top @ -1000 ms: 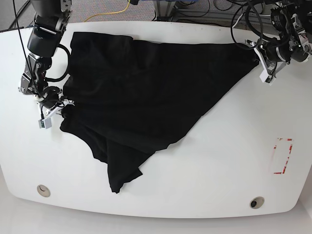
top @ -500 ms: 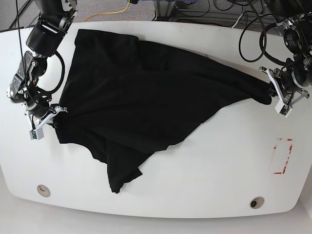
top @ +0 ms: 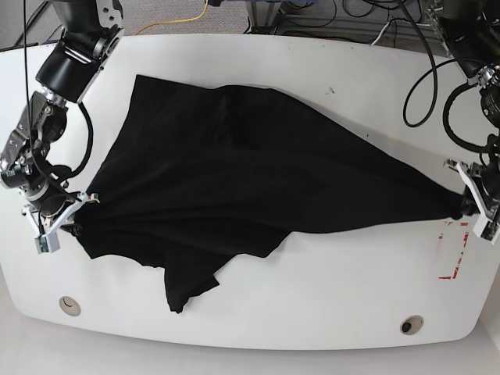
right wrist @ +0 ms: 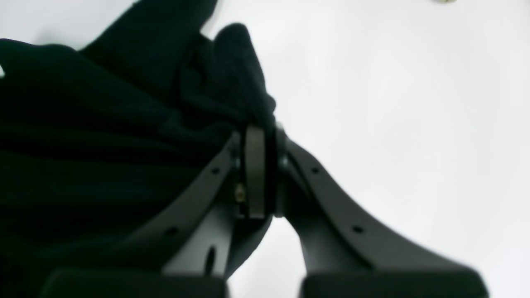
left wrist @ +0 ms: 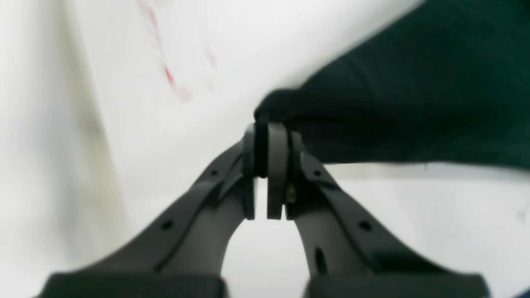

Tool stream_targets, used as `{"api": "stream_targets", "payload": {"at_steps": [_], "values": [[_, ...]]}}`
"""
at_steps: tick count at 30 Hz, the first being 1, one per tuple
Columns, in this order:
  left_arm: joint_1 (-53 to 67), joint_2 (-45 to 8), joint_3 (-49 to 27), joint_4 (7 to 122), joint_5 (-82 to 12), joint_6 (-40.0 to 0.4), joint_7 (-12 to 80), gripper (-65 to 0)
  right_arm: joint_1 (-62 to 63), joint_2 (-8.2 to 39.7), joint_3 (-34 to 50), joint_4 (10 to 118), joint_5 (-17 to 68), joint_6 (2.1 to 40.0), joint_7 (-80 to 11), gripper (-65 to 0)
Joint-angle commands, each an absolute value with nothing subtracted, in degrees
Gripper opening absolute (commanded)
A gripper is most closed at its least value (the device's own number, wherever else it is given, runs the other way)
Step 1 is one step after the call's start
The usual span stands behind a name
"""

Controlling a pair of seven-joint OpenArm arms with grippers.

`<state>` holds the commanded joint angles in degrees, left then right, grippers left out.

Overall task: Layout the t-shirt on the table in an organized manner, then fold the t-shirt properly
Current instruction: 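Lift the shirt with both grippers and swing it up high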

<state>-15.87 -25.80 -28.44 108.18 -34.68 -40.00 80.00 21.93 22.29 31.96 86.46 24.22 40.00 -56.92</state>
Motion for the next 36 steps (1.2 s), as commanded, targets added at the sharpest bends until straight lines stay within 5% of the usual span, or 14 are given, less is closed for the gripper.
{"api": "stream_targets", "payload": {"at_steps": [27,36], "values": [[-42.68,-26.51,-21.14,107.47,-34.68,-40.00,80.00,-65.0,49.98,26.59,26.95,80.48,23.87,40.00,-61.58,-65.0],[-56.57,-27.65,-20.09,97.01,-34.68,-40.00,80.00,-65.0,59.74,29.32,26.15,74.33,23.87,40.00,-61.76,-65.0]]}}
